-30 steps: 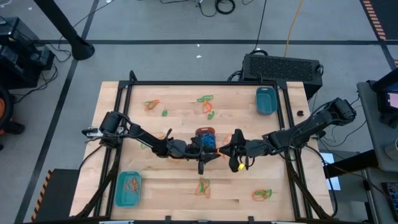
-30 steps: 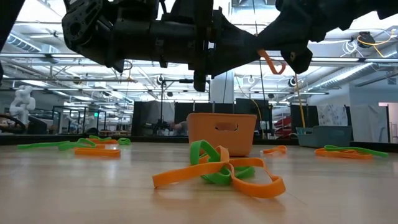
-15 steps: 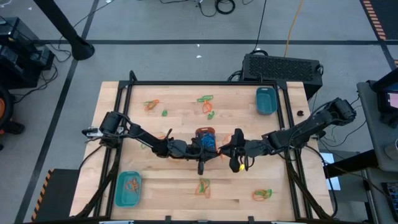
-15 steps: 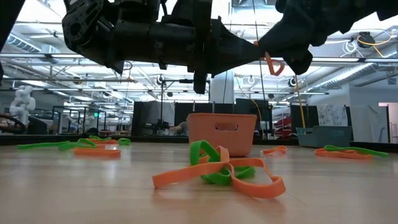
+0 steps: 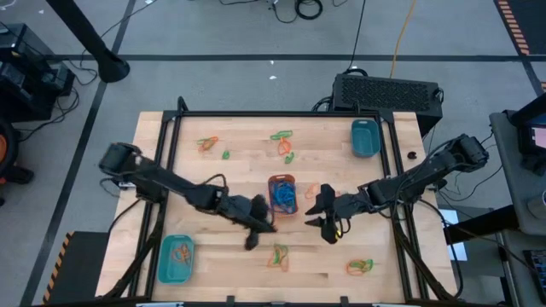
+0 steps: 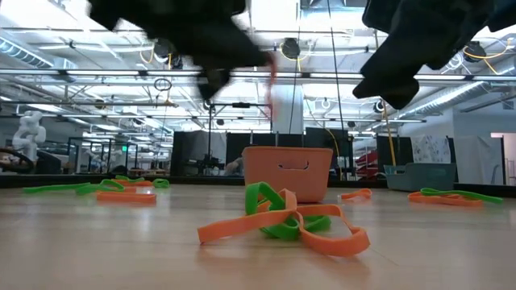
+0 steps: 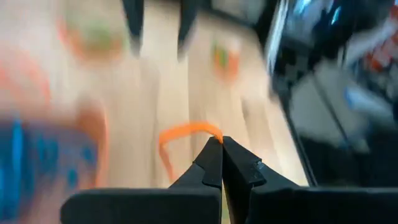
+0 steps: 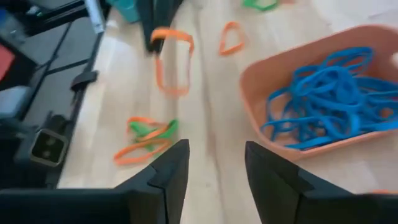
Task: Sort rubber bands into baskets
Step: Put the orange rubber band into the green bin
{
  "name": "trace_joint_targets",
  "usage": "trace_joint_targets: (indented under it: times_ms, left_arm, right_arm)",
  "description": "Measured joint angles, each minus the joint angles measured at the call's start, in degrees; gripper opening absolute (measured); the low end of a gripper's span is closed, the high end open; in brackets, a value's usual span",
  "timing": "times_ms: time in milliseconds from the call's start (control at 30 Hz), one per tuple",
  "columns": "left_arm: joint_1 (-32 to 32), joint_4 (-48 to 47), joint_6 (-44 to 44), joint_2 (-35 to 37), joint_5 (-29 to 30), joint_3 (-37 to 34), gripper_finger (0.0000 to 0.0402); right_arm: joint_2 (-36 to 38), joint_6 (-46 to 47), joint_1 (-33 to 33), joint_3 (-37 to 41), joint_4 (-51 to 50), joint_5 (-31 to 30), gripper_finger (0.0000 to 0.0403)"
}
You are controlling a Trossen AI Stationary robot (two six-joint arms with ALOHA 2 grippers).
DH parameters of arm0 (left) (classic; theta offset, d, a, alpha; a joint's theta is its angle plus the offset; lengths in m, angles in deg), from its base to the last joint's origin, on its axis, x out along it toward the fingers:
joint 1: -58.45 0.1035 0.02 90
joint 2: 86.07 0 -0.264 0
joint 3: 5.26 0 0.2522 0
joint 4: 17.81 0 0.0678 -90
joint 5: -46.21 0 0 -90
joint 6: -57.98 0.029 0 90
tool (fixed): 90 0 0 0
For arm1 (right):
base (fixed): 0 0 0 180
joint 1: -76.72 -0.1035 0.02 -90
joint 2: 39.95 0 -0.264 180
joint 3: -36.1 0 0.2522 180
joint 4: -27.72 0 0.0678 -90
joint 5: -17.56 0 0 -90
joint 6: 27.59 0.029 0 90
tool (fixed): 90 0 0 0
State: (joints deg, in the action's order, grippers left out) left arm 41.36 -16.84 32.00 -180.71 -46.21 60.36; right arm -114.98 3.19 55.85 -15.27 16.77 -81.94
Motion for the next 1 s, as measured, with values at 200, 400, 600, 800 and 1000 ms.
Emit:
trace_joint_targets:
  times_ms: [200,400,600,800,1000]
  left_arm:
    - [-7.22,-32.01,-11.67,11.5,-6.31,0.01,0.0001]
    - [-15.85,-53.14,-27.06,18.38,-12.76,0.0,0.0]
    - [-24.83,-64.22,-40.95,20.58,-11.34,-0.06,0.0]
    - [-30.72,-65.34,-47.02,20.54,-11.28,-0.09,0.0002]
    - [-32.12,-65.36,-47.04,20.54,-10.99,-0.09,0.0028]
  right_arm:
    - [0.0,-0.38,-0.26,0.0,0.04,0.71,0.0151]
    - [0.0,-0.53,-0.26,0.0,-0.09,0.68,0.0151]
    - [0.0,-0.48,-0.26,0.0,-0.15,0.67,0.0151]
    - [0.0,-0.21,-0.26,0.0,-0.11,0.66,0.0151]
    - [0.0,0.06,-0.26,0.0,-0.55,0.63,0.0151]
